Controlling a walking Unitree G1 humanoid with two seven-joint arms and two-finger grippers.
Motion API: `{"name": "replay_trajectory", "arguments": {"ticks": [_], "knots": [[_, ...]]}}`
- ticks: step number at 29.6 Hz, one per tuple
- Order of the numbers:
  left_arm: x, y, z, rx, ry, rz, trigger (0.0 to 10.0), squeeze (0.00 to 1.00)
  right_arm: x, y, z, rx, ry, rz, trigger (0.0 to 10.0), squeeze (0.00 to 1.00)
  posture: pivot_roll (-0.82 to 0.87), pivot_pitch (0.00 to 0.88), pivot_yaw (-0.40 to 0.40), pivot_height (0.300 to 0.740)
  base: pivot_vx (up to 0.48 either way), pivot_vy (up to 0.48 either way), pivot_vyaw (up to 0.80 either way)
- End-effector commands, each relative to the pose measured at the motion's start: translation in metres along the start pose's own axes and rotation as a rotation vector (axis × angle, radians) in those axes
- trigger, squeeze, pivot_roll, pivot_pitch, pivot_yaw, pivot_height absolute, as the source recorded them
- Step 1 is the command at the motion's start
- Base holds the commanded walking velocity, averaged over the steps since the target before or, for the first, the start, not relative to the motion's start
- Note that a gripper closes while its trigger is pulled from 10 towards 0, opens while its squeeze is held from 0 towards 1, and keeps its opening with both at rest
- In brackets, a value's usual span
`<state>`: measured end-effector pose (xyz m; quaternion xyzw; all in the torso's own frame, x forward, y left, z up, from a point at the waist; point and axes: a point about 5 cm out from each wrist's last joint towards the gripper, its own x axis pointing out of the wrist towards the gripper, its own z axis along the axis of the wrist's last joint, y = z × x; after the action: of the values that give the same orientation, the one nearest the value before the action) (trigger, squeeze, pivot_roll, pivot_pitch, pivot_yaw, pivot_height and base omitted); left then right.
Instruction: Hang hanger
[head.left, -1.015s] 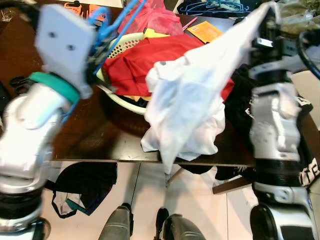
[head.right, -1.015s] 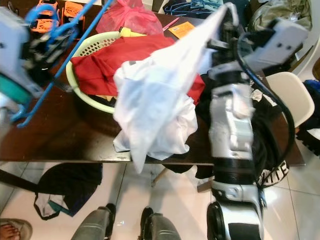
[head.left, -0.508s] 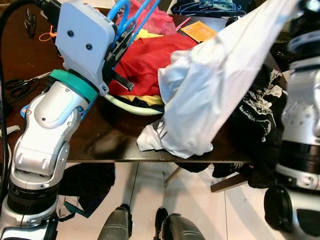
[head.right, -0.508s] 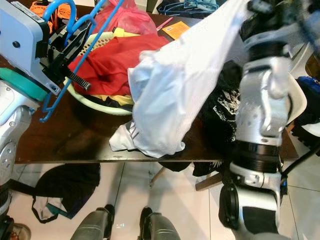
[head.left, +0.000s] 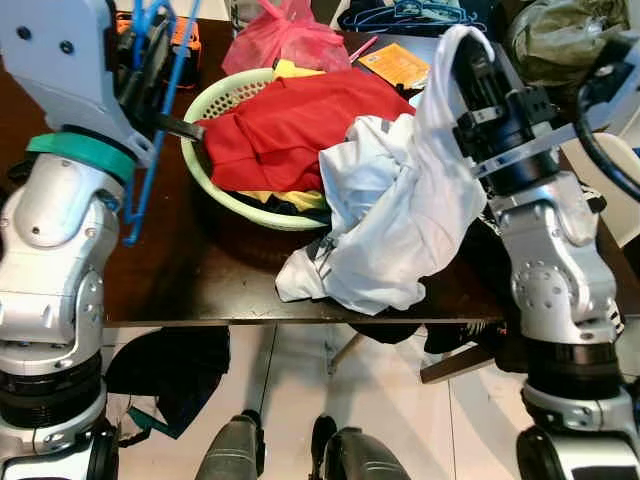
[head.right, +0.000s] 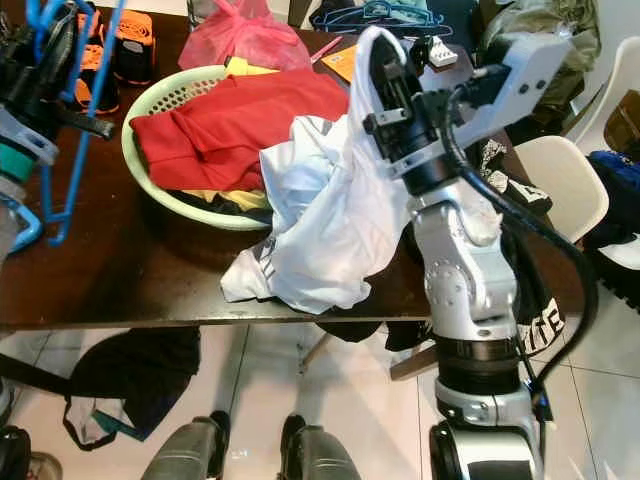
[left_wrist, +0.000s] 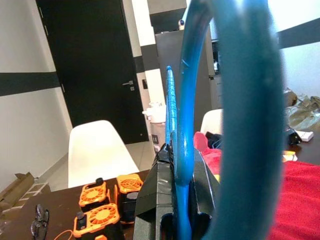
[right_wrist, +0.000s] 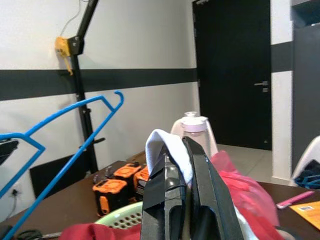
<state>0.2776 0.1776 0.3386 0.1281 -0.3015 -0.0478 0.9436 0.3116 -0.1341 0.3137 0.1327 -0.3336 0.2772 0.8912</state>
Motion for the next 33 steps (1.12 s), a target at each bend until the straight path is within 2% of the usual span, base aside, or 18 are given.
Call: {"name": "replay_trajectory", "arguments": {"ticks": [1,5,9,14,29,33], "knots": [[-0.001,-0.004,-0.002,-0.001,0.006,-0.007,10.0,0.0,0.003,-0.002,-0.001,-0.006,0.001,-0.018,10.0,0.0,0.2,0.083,-0.046,0.74,0.0,0.0,0.0],[-0.001,-0.009,-0.002,0.002,0.007,-0.018,10.0,0.0,0.012,-0.006,0.003,0.012,-0.041,-0.075,10.0,0.0,0.2,0.082,-0.047,0.74,0.0,0.0,0.0],[-0.001,-0.01,-0.003,0.001,0.01,-0.019,10.0,0.0,0.014,-0.008,0.003,0.017,-0.05,-0.094,10.0,0.0,0.2,0.084,-0.05,0.74,0.0,0.0,0.0],[-0.002,-0.011,-0.005,-0.028,0.027,-0.008,10.0,0.0,0.007,-0.007,-0.006,0.008,-0.019,-0.122,10.0,0.0,0.2,0.092,-0.05,0.74,0.0,0.0,0.0],[0.001,-0.009,-0.011,-0.042,0.045,0.008,10.0,0.0,0.002,-0.014,-0.01,-0.013,0.0,-0.174,10.0,0.0,0.19,0.103,-0.044,0.74,0.0,0.0,0.0],[0.001,-0.007,-0.011,-0.042,0.051,0.015,10.0,0.0,0.001,-0.014,-0.01,-0.014,0.003,-0.184,10.0,0.0,0.19,0.105,-0.043,0.715,0.0,0.0,0.0]]}}
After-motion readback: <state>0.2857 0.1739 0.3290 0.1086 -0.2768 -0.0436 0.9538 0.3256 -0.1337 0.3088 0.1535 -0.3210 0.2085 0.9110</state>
